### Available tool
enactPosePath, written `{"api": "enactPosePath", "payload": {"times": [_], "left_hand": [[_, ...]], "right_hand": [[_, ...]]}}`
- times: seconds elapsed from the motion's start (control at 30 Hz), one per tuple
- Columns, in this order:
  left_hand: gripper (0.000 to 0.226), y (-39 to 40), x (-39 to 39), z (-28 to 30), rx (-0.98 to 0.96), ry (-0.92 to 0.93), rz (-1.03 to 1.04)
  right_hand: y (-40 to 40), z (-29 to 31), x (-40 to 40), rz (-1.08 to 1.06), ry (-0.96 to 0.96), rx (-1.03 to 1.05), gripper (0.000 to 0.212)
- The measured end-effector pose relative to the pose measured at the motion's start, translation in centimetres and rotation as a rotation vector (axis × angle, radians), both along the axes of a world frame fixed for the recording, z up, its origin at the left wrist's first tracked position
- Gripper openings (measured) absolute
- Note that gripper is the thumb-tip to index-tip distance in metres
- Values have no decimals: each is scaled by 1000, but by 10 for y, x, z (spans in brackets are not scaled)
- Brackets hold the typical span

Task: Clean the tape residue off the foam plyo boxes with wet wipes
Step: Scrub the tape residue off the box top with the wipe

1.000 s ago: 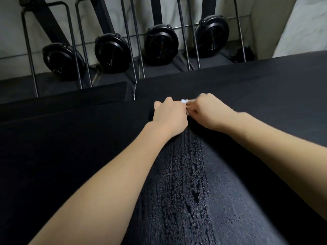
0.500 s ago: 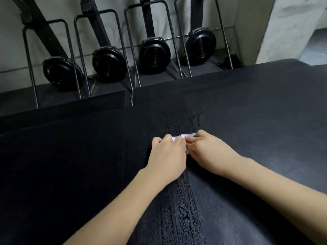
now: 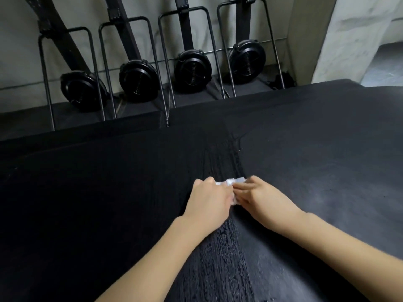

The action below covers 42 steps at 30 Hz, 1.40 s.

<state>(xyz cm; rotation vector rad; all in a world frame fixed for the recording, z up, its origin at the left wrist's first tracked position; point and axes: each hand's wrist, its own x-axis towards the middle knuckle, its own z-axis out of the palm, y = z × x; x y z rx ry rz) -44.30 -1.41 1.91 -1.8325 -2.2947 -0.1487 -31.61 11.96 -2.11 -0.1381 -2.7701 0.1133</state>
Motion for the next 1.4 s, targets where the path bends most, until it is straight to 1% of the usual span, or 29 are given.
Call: {"api": "enactPosePath", "payload": {"times": [0.03, 0.07, 0.13, 0.2, 0.3, 0.4, 0.5, 0.57, 0.63, 0.77, 0.83, 0.93, 1.0, 1.1, 1.2, 1.27, 1.4], "left_hand": [[3, -13, 13, 0, 14, 17, -33], [7, -25, 24, -1, 18, 15, -58], [11, -45, 44, -6, 16, -16, -97], [9, -55, 56, -10, 34, -23, -110], [9, -47, 52, -13, 90, -13, -57], [22, -22, 33, -11, 101, 43, 23], [32, 1, 17, -7, -32, -33, 100], [33, 2, 18, -6, -59, -63, 119], [30, -10, 28, -8, -49, -88, 94], [7, -54, 70, -12, 128, -16, 4], [6, -81, 99, -18, 99, 9, -45], [20, -117, 138, -27, 73, -12, -80], [30, -129, 151, -30, 60, -55, -72], [38, -120, 145, -24, 16, -80, -25], [28, -93, 126, -10, -28, -81, 60], [27, -79, 119, -4, -79, -93, 135], [27, -89, 134, -4, -97, -67, 135]], "right_hand": [[-14, -1, 18, -5, -4, -39, 17], [-26, -4, 35, -15, -19, -84, 15], [-46, -8, 62, -27, -40, -121, 23], [-54, -7, 73, -43, -49, -107, 31], [-42, -10, 58, -53, -41, -104, 36], [-11, -20, 24, -113, -73, -103, 41], [14, -29, -5, -151, -115, -55, 51], [15, -29, -8, -157, -119, -39, 48], [2, -26, 8, -138, -91, -33, 43], [-49, -15, 69, -129, -83, -79, 34], [-81, -9, 105, -104, -65, -100, 33], [-118, -7, 150, -79, -21, -123, 33], [-128, -7, 164, -70, 28, -153, 33], [-118, -5, 152, -85, 12, -126, 39], [-95, -2, 121, -172, -73, -104, 51], [-83, -5, 106, -220, -116, -109, 58], [-90, -11, 119, -192, -92, -138, 55]]}}
